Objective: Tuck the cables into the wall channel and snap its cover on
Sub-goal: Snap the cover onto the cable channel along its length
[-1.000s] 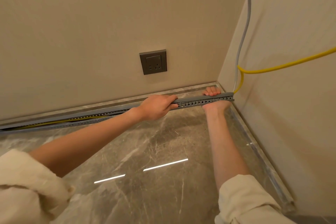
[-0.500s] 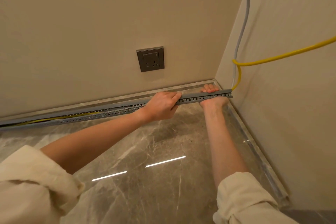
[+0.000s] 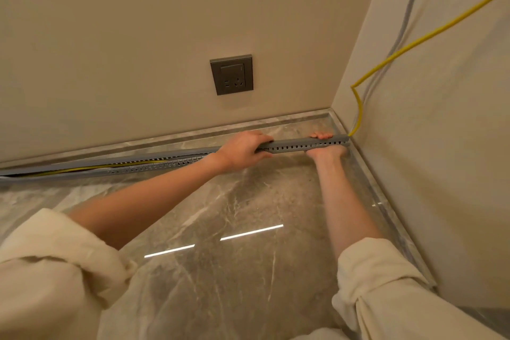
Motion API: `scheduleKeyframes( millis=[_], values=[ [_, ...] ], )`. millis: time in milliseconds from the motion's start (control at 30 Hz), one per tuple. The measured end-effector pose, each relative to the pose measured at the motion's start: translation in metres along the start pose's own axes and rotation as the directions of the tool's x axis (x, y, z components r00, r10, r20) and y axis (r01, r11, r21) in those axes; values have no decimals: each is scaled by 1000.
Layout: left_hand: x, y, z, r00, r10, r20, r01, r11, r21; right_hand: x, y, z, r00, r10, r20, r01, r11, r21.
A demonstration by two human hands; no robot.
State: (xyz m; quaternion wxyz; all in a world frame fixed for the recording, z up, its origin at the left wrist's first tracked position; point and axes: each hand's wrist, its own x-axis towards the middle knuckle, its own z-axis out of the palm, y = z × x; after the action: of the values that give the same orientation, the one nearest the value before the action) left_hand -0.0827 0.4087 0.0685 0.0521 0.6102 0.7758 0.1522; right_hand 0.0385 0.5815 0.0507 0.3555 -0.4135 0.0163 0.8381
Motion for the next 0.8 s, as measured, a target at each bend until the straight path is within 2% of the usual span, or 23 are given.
scheduleKeyframes(
  millis=[100, 267, 333, 367, 400, 467, 500, 567, 600, 667, 733, 800],
  values=[
    [-7, -13, -1, 988, -107, 111, 113, 993, -43, 3, -8, -6, 1000, 25, 16, -25, 999, 48],
    [-13, -22, 9, 972, -226, 68, 225, 974, 17, 1, -9, -9, 996, -90, -21, 90, 996, -2],
    [-14, -20, 16, 970, -241, 30, 240, 970, 42, -1, -1, -7, 979, -195, -55, 183, 968, -172],
    [-13, -19, 20, 969, -248, 4, 248, 968, 42, -4, 5, -8, 961, -270, -65, 232, 909, -347],
    [-13, -19, 23, 966, -258, -23, 258, 965, 37, -6, 13, -11, 925, -372, -73, 271, 785, -557],
    [-11, -18, 28, 957, -283, -67, 286, 958, 30, -9, 30, -20, 813, -582, 10, 282, 379, -881],
    [-10, -17, 30, 953, -293, -76, 296, 954, 36, -13, 36, -25, 756, -648, 91, 294, 212, -932],
    [-10, -17, 35, 949, -306, -75, 310, 950, 42, -18, 47, -34, 659, -672, 337, 444, -13, -896],
    [-12, -17, 39, 946, -313, -84, 317, 948, 32, -19, 52, -37, 619, -613, 491, 527, -139, -839],
    [-17, -18, 45, 930, -345, -124, 344, 938, -29, -21, 61, -41, 578, -384, 720, 608, -386, -694],
    [-21, -20, 49, 908, -385, -168, 369, 922, -118, -22, 69, -42, 571, -157, 806, 628, -548, -552],
    [-25, -23, 49, 903, -393, -173, 363, 914, -181, -25, 79, -43, 572, -46, 819, 624, -624, -471]
  ],
)
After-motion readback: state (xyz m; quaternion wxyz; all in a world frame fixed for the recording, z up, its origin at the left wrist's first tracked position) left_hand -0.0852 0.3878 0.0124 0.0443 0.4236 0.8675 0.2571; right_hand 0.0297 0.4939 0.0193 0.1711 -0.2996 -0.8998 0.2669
